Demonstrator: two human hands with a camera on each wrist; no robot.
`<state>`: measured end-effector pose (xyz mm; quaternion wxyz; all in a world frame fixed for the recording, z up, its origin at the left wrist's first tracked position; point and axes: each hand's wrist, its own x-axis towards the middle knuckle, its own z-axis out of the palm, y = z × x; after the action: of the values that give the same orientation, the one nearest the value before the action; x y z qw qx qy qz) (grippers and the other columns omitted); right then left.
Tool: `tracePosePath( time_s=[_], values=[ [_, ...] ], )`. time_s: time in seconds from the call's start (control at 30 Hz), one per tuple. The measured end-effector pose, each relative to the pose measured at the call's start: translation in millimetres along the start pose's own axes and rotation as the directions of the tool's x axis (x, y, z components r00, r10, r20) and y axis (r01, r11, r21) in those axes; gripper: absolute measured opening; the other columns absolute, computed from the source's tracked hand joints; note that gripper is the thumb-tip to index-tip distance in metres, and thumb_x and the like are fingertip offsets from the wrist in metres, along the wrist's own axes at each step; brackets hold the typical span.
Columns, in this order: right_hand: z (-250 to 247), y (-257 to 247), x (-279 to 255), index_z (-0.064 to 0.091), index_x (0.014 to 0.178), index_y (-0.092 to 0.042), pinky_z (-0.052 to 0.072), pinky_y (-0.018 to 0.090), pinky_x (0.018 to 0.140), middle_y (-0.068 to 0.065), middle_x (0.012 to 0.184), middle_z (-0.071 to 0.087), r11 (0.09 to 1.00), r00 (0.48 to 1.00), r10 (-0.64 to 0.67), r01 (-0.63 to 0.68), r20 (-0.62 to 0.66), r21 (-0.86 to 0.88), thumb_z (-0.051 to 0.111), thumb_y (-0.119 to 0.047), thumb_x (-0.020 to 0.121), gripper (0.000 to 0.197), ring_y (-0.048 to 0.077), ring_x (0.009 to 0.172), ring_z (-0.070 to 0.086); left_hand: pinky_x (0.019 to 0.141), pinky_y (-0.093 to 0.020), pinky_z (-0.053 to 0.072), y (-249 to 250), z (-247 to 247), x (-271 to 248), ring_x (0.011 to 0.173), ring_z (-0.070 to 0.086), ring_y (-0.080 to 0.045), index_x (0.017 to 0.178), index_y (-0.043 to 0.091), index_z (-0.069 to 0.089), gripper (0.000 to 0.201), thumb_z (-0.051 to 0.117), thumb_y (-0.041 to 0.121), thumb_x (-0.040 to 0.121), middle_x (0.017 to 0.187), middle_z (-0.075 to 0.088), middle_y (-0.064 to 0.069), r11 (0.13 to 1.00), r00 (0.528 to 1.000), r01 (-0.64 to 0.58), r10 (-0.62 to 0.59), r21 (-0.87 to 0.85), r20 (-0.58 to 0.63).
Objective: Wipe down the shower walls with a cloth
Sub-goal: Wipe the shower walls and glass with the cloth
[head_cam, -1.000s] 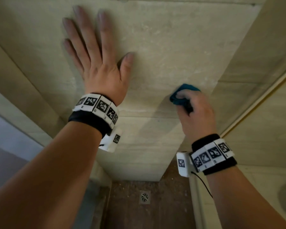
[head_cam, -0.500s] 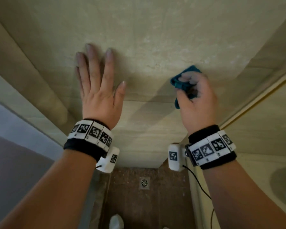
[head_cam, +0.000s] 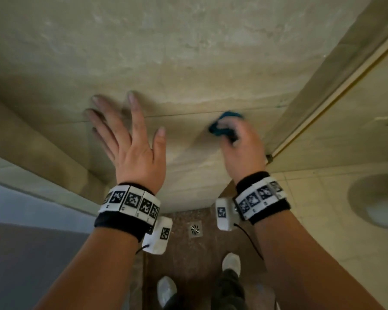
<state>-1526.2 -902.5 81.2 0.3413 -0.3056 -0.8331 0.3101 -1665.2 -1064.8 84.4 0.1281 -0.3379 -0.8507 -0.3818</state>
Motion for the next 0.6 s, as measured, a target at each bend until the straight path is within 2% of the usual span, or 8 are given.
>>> tracePosePath(
  time_s=[0.03, 0.07, 0.13, 0.23, 0.33, 0.43, 0.53, 0.6],
  values=[
    [-12, 11, 2, 0.066, 0.118, -0.024, 0.048, 0.016, 0.095, -0.021, 0.113, 0.065, 0.99, 0.988, 0.119, -0.111, -0.095, 0.081, 0.066, -0.002, 0.092, 0.034, -0.008, 0.105, 0.059, 0.124, -0.059, -0.015, 0, 1, 0, 0.152, -0.019, -0.054, 0.167, 0.018, 0.003, 0.073, 0.042, 0.043, 0.111, 0.165, -0.017, -0.035, 1.0, 1.0, 0.0, 0.0, -0.001, -0.003],
    [-23, 21, 5, 0.066, 0.115, -0.023, 0.051, 0.016, 0.092, -0.023, 0.107, 0.065, 0.967, 0.956, 0.221, -0.19, -0.19, 0.171, 0.066, 0.0, 0.09, 0.034, -0.01, 0.101, 0.061, 0.123, -0.058, -0.015, 1, 3, 1, 0.151, -0.018, -0.056, 0.167, 0.015, 0.004, 0.074, 0.044, 0.041, 0.111, 0.164, -0.016, -0.038, 1.0, 1.0, -0.002, 0.002, -0.005, -0.009],
    [-38, 31, 12, 0.065, 0.11, -0.017, 0.056, 0.026, 0.093, -0.018, 0.101, 0.066, 0.925, 0.893, 0.324, -0.229, -0.312, 0.305, 0.066, 0.005, 0.085, 0.034, -0.006, 0.096, 0.063, 0.122, -0.056, -0.016, 3, 6, 2, 0.149, -0.017, -0.06, 0.166, 0.008, 0.008, 0.076, 0.048, 0.037, 0.109, 0.162, -0.013, -0.043, 1.0, 0.999, -0.015, 0.015, -0.006, -0.03],
    [-30, 18, 14, 0.063, 0.108, -0.013, 0.055, 0.027, 0.091, -0.012, 0.1, 0.065, 0.899, 0.9, 0.301, -0.157, -0.315, 0.41, 0.065, 0.008, 0.082, 0.034, 0.001, 0.096, 0.064, 0.122, -0.055, -0.016, 5, 13, 3, 0.149, -0.017, -0.062, 0.165, 0.003, 0.008, 0.078, 0.051, 0.034, 0.107, 0.16, -0.014, -0.045, 1.0, 0.999, -0.01, 0.009, -0.015, -0.048],
    [-8, -7, 6, 0.062, 0.11, -0.021, 0.054, 0.024, 0.091, -0.013, 0.106, 0.066, 0.924, 0.966, 0.165, -0.082, -0.197, 0.373, 0.069, 0.005, 0.086, 0.036, 0.002, 0.103, 0.065, 0.123, -0.056, -0.015, 9, 18, 4, 0.149, -0.017, -0.062, 0.164, 0.001, 0.007, 0.08, 0.052, 0.033, 0.106, 0.16, -0.014, -0.046, 1.0, 0.998, 0.004, -0.006, -0.029, -0.067],
    [-5, -8, 7, 0.064, 0.112, -0.019, 0.054, 0.026, 0.095, -0.014, 0.107, 0.067, 0.933, 0.986, 0.114, -0.066, -0.118, 0.354, 0.069, 0.004, 0.087, 0.035, 0.004, 0.106, 0.066, 0.123, -0.065, -0.012, 17, 25, 6, 0.148, -0.015, -0.064, 0.162, -0.003, 0.005, 0.081, 0.047, 0.037, 0.105, 0.159, -0.013, -0.047, 0.999, 0.995, 0.025, -0.029, -0.043, -0.1],
    [-23, -2, 11, 0.065, 0.109, -0.015, 0.055, 0.023, 0.09, -0.01, 0.104, 0.069, 0.892, 0.961, 0.214, -0.12, -0.173, 0.436, 0.071, 0.006, 0.085, 0.032, 0.002, 0.101, 0.067, 0.122, -0.067, -0.011, 24, 27, 6, 0.148, -0.015, -0.064, 0.161, -0.006, 0.003, 0.083, 0.045, 0.038, 0.104, 0.158, -0.013, -0.048, 0.998, 0.992, 0.041, -0.048, -0.054, -0.119],
    [-41, -5, 21, 0.063, 0.106, -0.017, 0.054, 0.019, 0.087, -0.006, 0.104, 0.068, 0.87, 0.932, 0.232, -0.071, -0.278, 0.488, 0.071, 0.008, 0.084, 0.034, 0.004, 0.101, 0.067, 0.122, -0.068, -0.011, 27, 29, 6, 0.148, -0.016, -0.064, 0.161, -0.007, 0.002, 0.084, 0.043, 0.04, 0.104, 0.157, -0.014, -0.049, 0.997, 0.991, 0.048, -0.055, -0.065, -0.122]
  ],
)
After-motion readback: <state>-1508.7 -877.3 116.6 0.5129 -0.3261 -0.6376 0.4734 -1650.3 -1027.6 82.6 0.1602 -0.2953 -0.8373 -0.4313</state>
